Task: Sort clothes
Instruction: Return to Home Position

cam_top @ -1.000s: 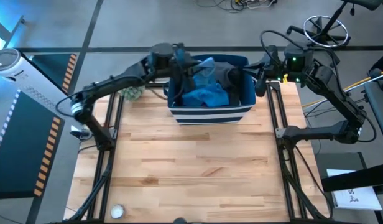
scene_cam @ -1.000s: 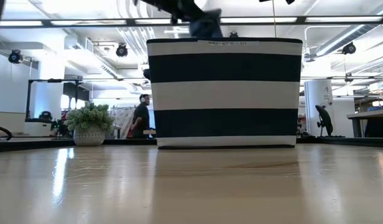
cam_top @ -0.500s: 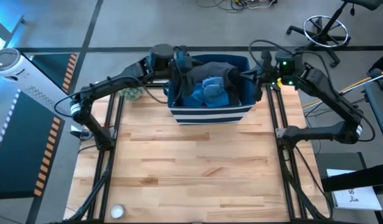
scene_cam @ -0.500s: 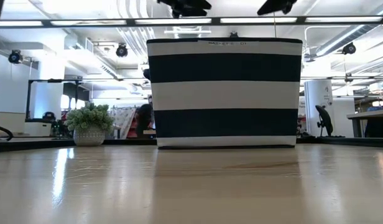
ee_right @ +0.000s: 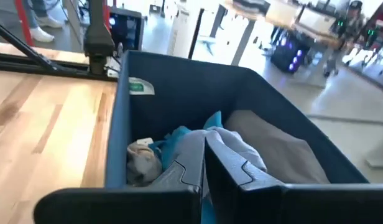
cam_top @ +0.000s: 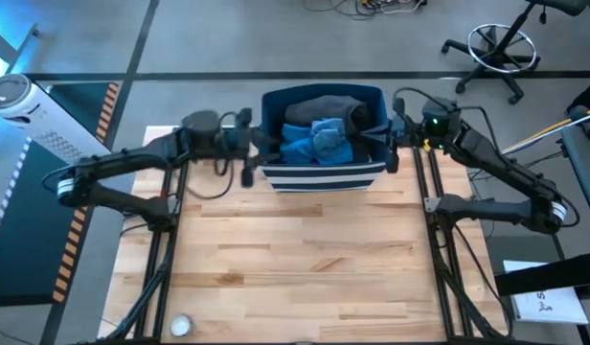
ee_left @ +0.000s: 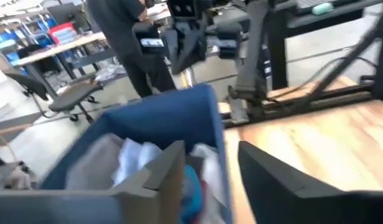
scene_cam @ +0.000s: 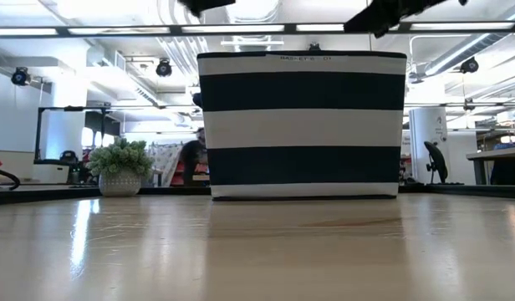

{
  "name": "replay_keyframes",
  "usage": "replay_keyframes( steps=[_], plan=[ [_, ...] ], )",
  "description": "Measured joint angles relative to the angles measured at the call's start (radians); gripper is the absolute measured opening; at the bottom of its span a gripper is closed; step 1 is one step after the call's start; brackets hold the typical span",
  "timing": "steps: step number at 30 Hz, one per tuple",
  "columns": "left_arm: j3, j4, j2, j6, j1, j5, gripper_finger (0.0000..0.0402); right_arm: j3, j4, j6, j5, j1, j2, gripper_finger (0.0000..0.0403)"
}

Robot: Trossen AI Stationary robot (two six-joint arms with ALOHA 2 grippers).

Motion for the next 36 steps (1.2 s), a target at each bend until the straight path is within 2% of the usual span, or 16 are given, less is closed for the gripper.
replay_keyframes(
  steps=[6, 8, 14, 17, 24, 28, 34, 36],
  plan=[
    [-0.248, 0.036, -0.229, -0.067, -0.037, -0.002, 0.0031, -0.125, 0.05, 0.011, -0.033, 0.0, -0.125, 0.0],
    [-0.32, 0.037, -0.306, -0.089, -0.046, -0.002, 0.0009, -0.166, 0.06, 0.011, -0.041, 0.0, -0.172, 0.0],
    [-0.537, 0.091, -0.557, -0.15, -0.074, -0.002, 0.0003, -0.306, 0.126, 0.047, -0.05, 0.0, -0.316, 0.0],
    [-0.647, 0.173, -0.654, -0.164, -0.078, -0.002, 0.0002, -0.388, 0.187, 0.068, -0.052, 0.0, -0.364, 0.0],
    [-0.847, 0.199, -0.858, -0.223, -0.078, -0.002, 0.0, -0.553, 0.269, 0.128, -0.089, 0.0, -0.462, 0.0],
    [-0.923, 0.154, -0.981, -0.239, -0.08, -0.002, 0.0, -0.628, 0.279, 0.153, -0.117, 0.0, -0.566, 0.0],
    [-0.96, 0.029, -1.181, -0.255, -0.081, -0.006, 0.0, -0.783, 0.48, 0.243, -0.132, 0.0, -0.753, 0.0],
    [-0.961, 0.029, -1.189, -0.261, -0.083, -0.009, 0.0, -0.828, 0.481, 0.266, -0.128, 0.0, -0.808, 0.0]
  ],
)
